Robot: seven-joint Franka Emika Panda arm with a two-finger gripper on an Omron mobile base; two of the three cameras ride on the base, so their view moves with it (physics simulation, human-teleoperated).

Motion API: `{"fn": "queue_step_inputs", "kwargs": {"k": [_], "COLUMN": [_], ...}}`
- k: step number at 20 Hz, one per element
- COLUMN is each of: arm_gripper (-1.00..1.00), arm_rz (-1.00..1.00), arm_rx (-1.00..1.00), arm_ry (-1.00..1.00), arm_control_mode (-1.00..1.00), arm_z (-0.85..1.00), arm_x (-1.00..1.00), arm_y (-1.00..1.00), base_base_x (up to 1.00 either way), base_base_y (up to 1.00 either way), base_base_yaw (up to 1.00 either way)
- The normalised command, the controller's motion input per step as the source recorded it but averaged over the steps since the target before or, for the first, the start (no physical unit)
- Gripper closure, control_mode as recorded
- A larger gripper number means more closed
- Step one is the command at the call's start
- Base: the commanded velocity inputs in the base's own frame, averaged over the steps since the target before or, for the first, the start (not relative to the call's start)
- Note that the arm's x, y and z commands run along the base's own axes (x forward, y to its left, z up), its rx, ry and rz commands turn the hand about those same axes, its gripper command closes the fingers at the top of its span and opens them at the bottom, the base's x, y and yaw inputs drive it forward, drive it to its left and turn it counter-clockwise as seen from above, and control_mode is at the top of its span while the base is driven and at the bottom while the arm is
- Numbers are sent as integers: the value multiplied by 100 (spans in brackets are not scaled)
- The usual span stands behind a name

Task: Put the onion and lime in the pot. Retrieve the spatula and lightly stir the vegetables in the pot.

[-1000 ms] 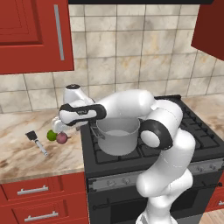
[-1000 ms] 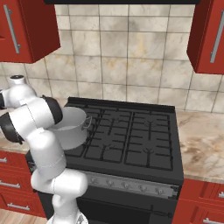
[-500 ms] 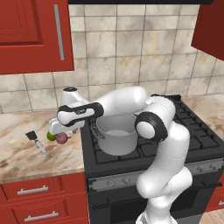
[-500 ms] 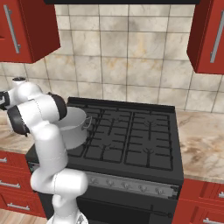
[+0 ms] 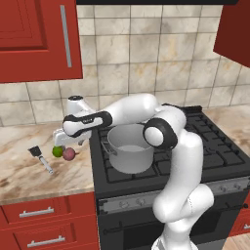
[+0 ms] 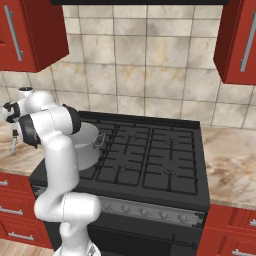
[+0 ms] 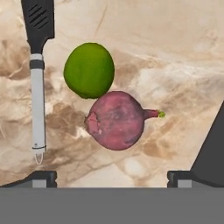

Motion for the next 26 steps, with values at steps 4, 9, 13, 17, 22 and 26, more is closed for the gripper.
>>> {"fn": "queue_step_inputs", "kwargs": {"k": [4,9,13,17,22,26], "arm_gripper": [-100,-100,-100,-100,-100,-100], "arm_rz": [0,0,0,0,0,0], "arm_rx": [-1,0,0,0,0,-2], "arm_ry": [0,0,0,0,0,0], "arm_control_mode": [-100,-100,-100,-100,-100,-100], "arm_z": [-29,-23,-12,-23,-26,-9], "arm_x": [14,8,0,0,5,2], "arm_y": [15,10,0,0,0,0], "base_base_x": [0,0,0,0,0,0], "base_base_y": [0,0,0,0,0,0], "base_base_yaw": [0,0,0,0,0,0]}}
